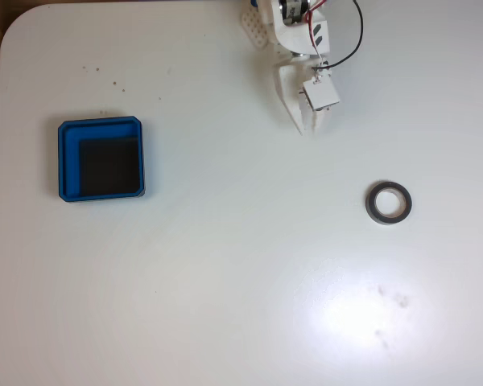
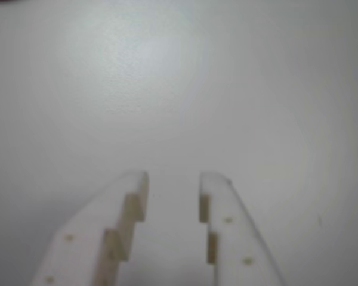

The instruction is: Pick the black tape roll and drop it in the blue box

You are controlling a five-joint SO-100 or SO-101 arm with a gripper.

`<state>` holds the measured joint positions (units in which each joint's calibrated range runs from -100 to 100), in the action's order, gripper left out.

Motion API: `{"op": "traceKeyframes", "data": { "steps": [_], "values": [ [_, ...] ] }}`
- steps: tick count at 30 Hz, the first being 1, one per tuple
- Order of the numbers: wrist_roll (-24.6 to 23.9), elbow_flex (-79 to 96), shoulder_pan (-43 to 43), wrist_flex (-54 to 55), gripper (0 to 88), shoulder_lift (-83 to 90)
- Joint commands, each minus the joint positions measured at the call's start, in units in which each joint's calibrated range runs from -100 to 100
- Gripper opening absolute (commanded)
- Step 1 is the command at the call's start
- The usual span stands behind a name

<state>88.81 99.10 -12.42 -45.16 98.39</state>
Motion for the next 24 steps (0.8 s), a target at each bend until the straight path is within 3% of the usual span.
{"op": "traceKeyframes", "data": {
  "steps": [1,12,24],
  "values": [
    [0.15,0.81,-4.04,0.44,2.2,0.27],
    [-0.12,0.81,-16.55,0.44,2.2,0.27],
    [-0.12,0.36,-18.02,0.52,2.2,0.27]
  ]
}}
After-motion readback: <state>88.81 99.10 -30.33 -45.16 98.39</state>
